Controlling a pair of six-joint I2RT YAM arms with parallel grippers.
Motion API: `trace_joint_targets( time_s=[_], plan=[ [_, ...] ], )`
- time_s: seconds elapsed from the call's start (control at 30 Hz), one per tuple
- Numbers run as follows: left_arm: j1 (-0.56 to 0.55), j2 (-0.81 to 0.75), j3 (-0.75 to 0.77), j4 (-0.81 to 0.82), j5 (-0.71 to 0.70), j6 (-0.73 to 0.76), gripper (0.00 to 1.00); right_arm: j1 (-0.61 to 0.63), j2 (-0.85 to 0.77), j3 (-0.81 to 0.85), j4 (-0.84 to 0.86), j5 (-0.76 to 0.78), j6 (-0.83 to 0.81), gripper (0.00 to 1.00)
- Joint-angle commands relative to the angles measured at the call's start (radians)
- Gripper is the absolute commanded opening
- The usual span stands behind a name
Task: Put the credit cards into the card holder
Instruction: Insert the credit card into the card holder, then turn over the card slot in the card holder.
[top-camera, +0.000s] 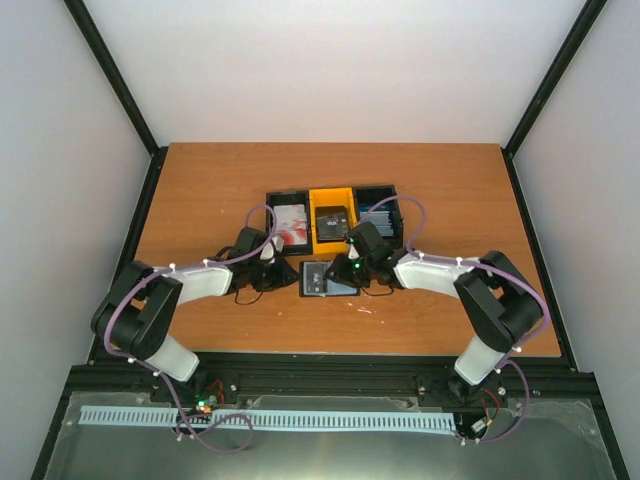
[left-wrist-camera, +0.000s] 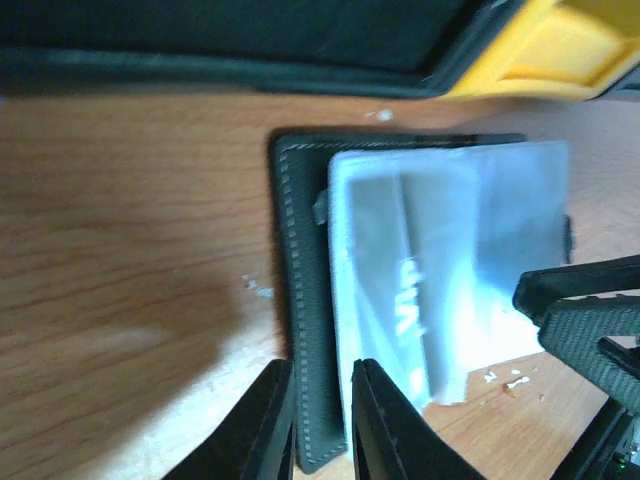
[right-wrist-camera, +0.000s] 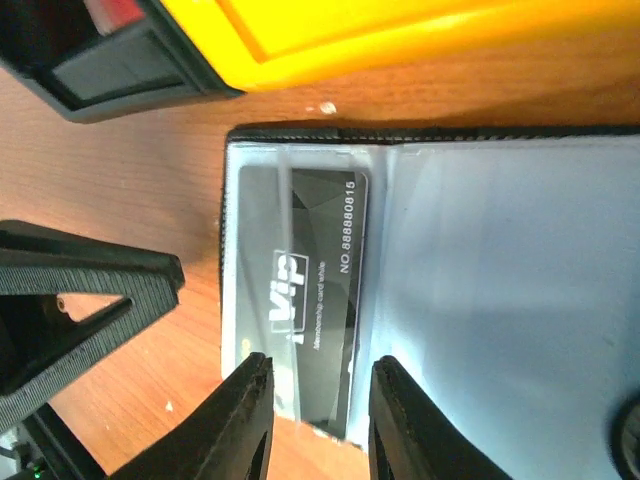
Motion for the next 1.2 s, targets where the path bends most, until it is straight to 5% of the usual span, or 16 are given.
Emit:
trace_joint_targets(
  time_s=[0.0, 0.43, 0.67, 1.17],
  plan=[
    [-0.01, -0.075, 0.023, 0.002, -0.039, 0.024, 0.19, -0.003, -0.111, -0.001, -0.164, 0.148, -0.043, 0.29],
    [-0.009, -0.059, 0.014, 0.056, 0.021, 0.016, 0.27, -0.002, -0.125, -0.028, -0.274, 0.26, -0.078, 0.37],
    [-0.009, -0.055, 0.017, 0.054, 0.018, 0.017, 0.27, -0.002, -0.102, -0.039, -0.175, 0.14, -0.076, 0.21],
    [-0.008, -0.084, 0.01, 0.031, -0.022, 0.016, 0.26, -0.001, -0.014, -0.03, 0.065, -0.051, -0.075, 0.35]
  ],
)
